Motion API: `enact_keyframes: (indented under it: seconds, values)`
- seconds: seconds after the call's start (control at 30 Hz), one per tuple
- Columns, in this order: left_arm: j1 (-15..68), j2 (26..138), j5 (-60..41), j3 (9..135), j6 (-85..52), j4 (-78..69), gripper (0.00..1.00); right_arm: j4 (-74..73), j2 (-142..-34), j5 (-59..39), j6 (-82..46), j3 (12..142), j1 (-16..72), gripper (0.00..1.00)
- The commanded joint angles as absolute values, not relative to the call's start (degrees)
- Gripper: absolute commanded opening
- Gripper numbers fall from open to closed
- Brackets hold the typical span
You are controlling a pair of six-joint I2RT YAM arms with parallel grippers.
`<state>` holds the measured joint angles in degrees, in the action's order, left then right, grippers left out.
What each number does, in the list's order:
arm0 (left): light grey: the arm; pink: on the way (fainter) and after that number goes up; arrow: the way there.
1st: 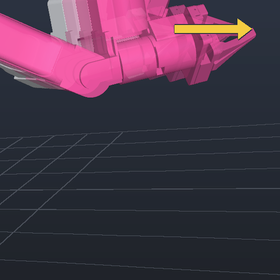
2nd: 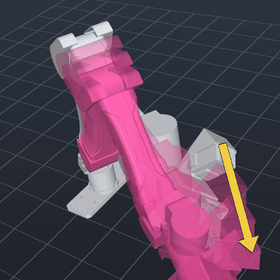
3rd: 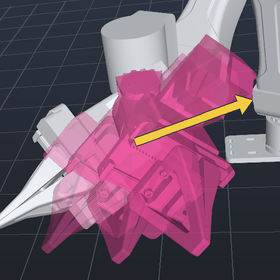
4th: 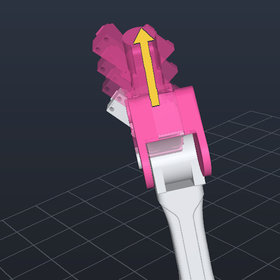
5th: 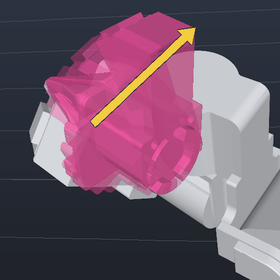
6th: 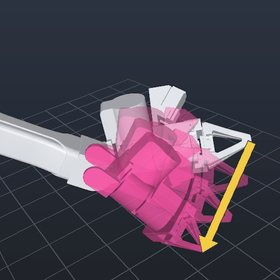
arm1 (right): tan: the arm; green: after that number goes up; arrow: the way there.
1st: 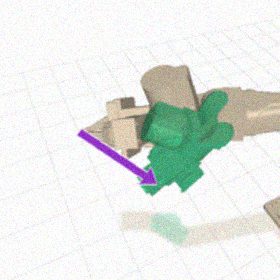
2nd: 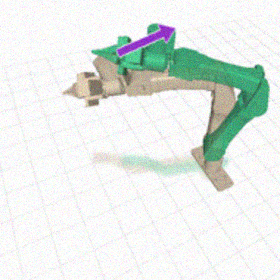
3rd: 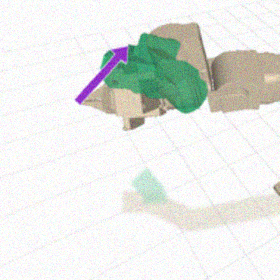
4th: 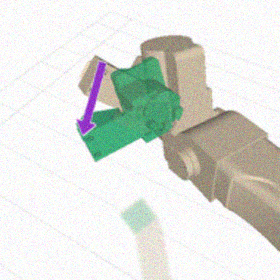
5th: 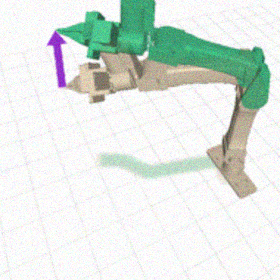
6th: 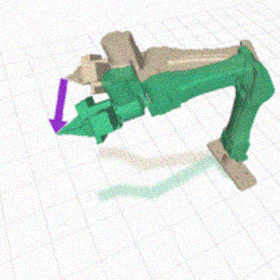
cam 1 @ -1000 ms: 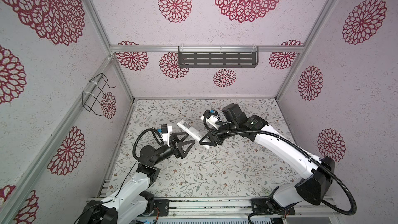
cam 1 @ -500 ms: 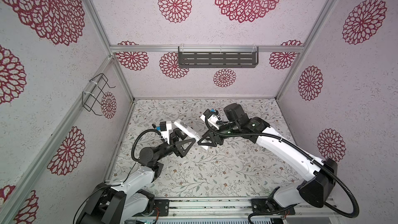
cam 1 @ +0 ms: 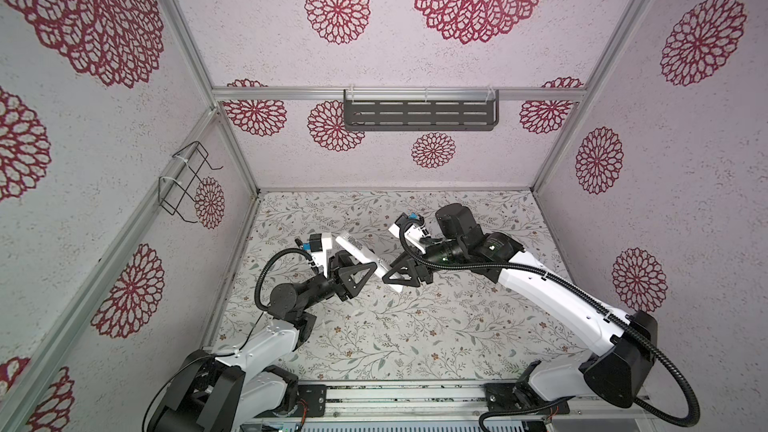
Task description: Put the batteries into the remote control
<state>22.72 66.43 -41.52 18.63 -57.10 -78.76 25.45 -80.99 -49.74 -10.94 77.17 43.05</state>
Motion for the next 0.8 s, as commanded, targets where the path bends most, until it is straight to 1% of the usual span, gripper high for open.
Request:
enact_keyframes:
  seconds: [0.0, 0.13, 0.27, 0.4, 0.5, 0.57, 0.77]
  values:
    - [23.11, 66.55, -42.43, 19.34, -56.08, -81.22, 0.6, 23.19, -78.75, -49.92, -12.13, 76.65, 42.74, 0.31]
    - [23.09, 67.14, -42.5, 18.89, -55.89, -81.34, 0.55, 20.88, -78.18, -49.62, -12.47, 74.84, 42.75, 0.38]
    - [23.08, 67.45, -42.9, 18.43, -55.94, -81.22, 0.53, 17.23, -77.79, -50.49, -14.04, 73.55, 42.71, 0.47]
    - [23.05, 67.59, -42.56, 17.84, -55.14, -80.31, 0.53, 17.18, -77.28, -50.75, -13.76, 73.76, 42.71, 0.58]
    - [23.07, 67.68, -42.49, 17.57, -54.54, -79.56, 0.52, 18.56, -76.82, -50.55, -12.79, 73.98, 42.71, 0.62]
    - [22.97, 67.83, -42.34, 17.4, -54.16, -79.11, 0.52, 19.59, -76.52, -50.56, -12.15, 73.79, 42.67, 0.66]
    - [22.94, 68.93, -41.98, 17.14, -53.52, -79.03, 0.51, 20.97, -74.4, -50.33, -11.05, 72.86, 42.51, 0.73]
